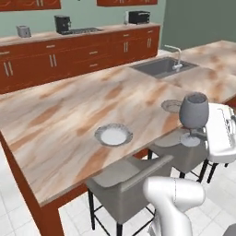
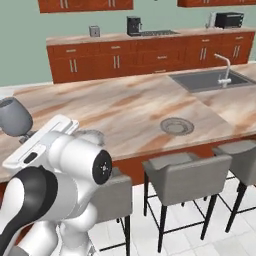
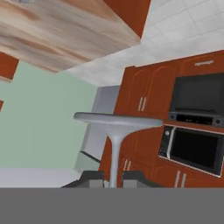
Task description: Retrieve the wine glasses from the counter and place one next to each plate.
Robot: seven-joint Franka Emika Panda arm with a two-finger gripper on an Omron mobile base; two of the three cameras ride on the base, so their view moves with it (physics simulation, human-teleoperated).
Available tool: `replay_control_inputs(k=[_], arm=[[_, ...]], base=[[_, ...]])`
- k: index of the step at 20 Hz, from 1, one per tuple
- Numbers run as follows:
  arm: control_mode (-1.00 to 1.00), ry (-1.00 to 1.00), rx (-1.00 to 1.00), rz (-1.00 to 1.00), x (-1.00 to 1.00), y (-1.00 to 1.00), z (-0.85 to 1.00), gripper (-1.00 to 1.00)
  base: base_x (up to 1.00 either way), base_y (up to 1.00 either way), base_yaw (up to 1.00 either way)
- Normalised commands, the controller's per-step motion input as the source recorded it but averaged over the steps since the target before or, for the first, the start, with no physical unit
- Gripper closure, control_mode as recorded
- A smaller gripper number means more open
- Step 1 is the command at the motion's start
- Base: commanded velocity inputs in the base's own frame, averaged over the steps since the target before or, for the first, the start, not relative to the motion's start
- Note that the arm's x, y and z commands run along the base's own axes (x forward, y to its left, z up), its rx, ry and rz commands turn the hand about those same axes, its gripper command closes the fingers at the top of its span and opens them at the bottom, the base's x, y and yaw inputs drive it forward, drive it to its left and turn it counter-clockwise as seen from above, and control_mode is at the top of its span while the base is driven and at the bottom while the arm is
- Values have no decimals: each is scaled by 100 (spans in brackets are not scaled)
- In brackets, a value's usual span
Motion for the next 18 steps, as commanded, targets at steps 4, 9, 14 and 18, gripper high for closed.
replay_control_inputs(k=[4,9,14,18], arm=[[100,0,0,0,0,0,0,100],[100,0,0,0,0,0,0,100],[100,0,0,0,0,0,0,100],[100,0,0,0,0,0,0,100]], base=[[100,-62,38],[100,-62,42],[100,-32,59],[93,-41,45]])
